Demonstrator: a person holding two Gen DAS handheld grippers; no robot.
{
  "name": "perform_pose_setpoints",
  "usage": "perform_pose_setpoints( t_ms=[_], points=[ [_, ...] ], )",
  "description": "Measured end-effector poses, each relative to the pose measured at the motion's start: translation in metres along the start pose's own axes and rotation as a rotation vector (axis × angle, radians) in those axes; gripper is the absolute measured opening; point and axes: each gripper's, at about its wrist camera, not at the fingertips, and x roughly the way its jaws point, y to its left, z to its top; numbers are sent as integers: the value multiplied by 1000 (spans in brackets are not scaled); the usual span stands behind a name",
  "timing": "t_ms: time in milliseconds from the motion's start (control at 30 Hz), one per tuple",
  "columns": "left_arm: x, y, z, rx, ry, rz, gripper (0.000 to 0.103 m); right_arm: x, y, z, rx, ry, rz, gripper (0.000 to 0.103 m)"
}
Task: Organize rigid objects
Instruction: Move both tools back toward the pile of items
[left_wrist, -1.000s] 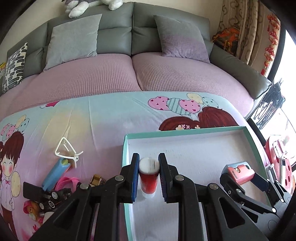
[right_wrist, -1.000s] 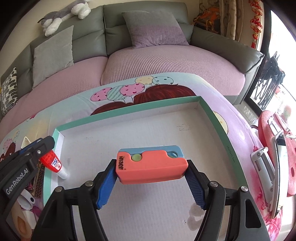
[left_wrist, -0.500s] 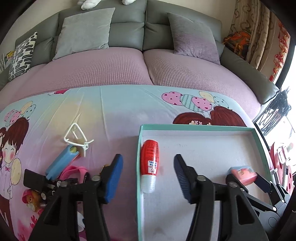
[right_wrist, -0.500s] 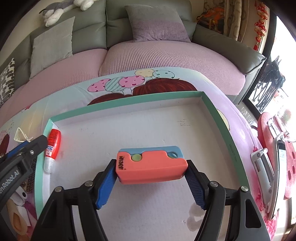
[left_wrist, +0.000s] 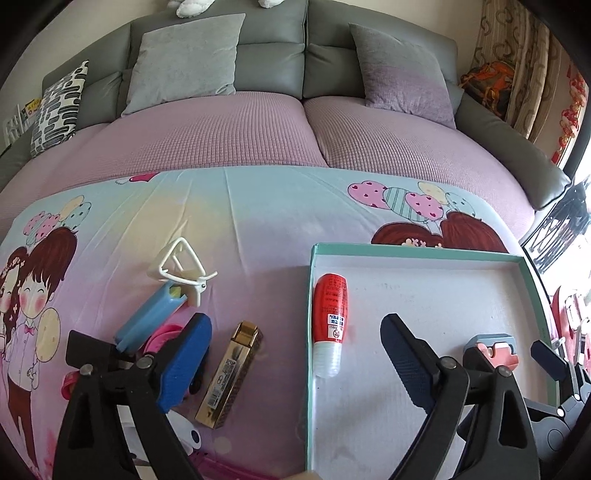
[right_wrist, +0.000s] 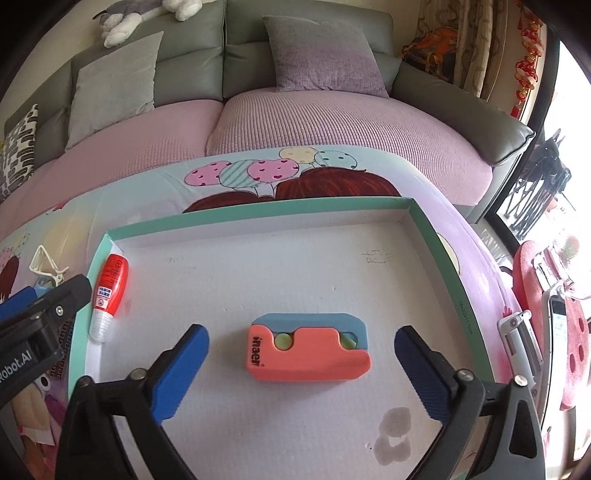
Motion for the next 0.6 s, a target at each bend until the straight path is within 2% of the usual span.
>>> perform_pose_setpoints(
  t_ms=[233, 400, 600],
  points=[
    [-7, 5, 0, -22, -19, -7, 93, -1, 1, -1, -8, -7, 1, 103],
    [-20, 19, 3, -93, -48, -28, 93, -5, 0, 0, 2, -21, 18, 103],
    [-35, 34, 2, -115, -75, 12, 93, -12, 7, 1, -6, -47, 42, 103]
  ],
)
